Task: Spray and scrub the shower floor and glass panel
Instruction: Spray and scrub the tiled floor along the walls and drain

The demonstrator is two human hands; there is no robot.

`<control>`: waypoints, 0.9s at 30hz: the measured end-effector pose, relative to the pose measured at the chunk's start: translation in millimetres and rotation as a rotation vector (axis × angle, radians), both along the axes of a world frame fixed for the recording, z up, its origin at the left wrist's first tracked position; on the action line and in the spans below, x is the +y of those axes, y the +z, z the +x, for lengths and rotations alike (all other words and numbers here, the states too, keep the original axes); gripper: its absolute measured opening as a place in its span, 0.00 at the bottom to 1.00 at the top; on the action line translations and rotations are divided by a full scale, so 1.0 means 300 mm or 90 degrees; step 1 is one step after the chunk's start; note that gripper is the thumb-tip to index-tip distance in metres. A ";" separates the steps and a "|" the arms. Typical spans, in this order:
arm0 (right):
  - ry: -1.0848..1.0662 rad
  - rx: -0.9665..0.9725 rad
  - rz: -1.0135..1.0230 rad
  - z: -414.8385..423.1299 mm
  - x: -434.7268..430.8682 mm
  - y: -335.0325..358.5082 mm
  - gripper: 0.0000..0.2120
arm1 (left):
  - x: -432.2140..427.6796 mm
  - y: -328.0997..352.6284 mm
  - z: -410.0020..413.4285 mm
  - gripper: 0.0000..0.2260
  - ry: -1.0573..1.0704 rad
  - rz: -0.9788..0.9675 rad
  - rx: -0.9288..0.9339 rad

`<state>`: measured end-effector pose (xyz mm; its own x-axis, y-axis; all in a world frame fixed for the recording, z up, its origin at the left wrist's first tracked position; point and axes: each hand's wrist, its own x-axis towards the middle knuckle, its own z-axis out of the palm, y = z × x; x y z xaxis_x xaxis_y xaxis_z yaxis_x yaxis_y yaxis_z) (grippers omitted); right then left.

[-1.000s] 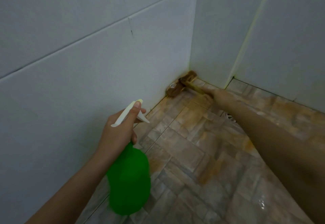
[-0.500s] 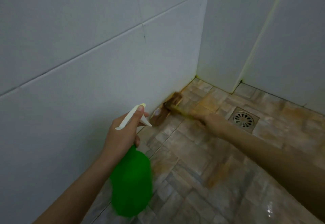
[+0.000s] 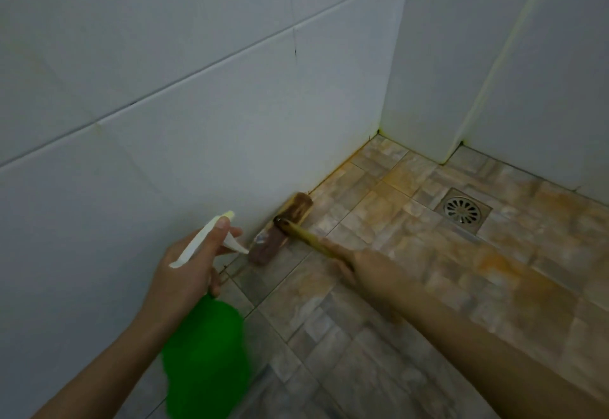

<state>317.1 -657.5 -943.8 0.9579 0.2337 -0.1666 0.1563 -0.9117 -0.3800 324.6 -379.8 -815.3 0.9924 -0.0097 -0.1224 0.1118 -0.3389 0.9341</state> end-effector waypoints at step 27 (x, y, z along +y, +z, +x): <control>-0.052 0.069 -0.001 -0.067 0.155 0.046 0.26 | 0.333 0.013 -0.337 0.15 0.112 0.006 0.024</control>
<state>296.8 -611.2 -929.9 0.9499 0.1555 -0.2711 0.0395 -0.9201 -0.3896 223.6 -280.0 -811.3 0.9735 0.1644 -0.1589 0.2050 -0.3194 0.9252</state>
